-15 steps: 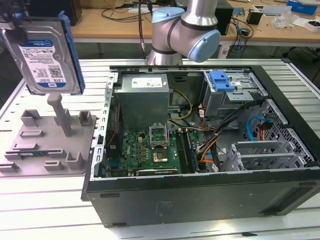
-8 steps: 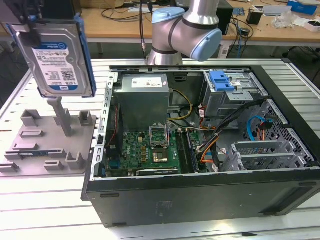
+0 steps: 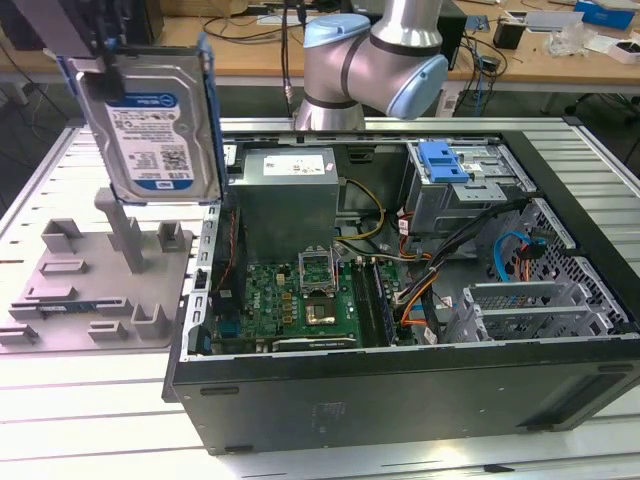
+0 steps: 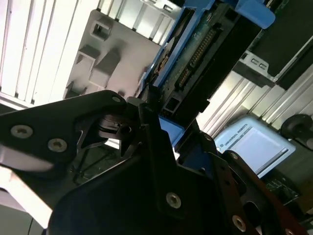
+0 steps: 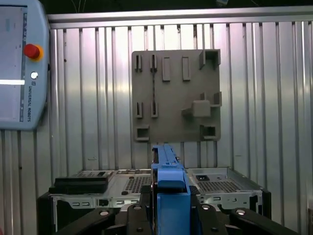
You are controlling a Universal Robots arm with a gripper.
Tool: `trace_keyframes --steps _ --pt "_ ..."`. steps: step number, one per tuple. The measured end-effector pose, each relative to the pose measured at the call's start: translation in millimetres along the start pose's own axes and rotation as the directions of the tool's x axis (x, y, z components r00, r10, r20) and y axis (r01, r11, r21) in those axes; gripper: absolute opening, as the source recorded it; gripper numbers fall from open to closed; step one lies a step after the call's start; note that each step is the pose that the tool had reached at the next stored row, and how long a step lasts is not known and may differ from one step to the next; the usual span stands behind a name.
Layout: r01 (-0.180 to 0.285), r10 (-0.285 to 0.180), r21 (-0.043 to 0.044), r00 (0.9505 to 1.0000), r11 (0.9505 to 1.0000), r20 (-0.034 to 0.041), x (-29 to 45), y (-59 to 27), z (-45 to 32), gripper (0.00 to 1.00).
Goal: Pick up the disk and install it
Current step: 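Pick up the disk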
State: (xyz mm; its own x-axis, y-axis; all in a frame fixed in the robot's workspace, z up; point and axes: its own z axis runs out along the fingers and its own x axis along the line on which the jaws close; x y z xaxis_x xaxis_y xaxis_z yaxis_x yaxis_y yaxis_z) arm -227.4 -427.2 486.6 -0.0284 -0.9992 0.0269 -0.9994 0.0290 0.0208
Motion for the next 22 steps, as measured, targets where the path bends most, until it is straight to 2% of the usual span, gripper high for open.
trace_keyframes --steps 2,9,11,14,17,21,22 --pt "0.000 0.000 -0.0016 1.0000 1.0000 -0.0001 5.0 -13.3 -0.4 0.36" --pt "0.000 0.000 -0.0060 1.0000 1.0000 -0.0002 17.5 -45.4 -1.1 0.36" --pt "0.000 0.000 -0.0085 1.0000 1.0000 -0.0003 24.1 -60.8 -1.5 0.36" --pt "0.000 0.000 -0.0111 1.0000 0.9999 -0.0004 30.8 -75.6 -1.7 0.36" --pt "0.000 0.000 -0.0153 1.0000 0.9999 -0.0005 42.4 -100.4 -2.2 0.36" --pt "0.000 0.000 -0.0180 1.0000 0.9998 -0.0005 51.4 -119.5 -2.6 0.36" --pt "0.000 -0.001 -0.0191 1.0000 0.9998 -0.0005 54.9 -126.9 -2.7 0.36"
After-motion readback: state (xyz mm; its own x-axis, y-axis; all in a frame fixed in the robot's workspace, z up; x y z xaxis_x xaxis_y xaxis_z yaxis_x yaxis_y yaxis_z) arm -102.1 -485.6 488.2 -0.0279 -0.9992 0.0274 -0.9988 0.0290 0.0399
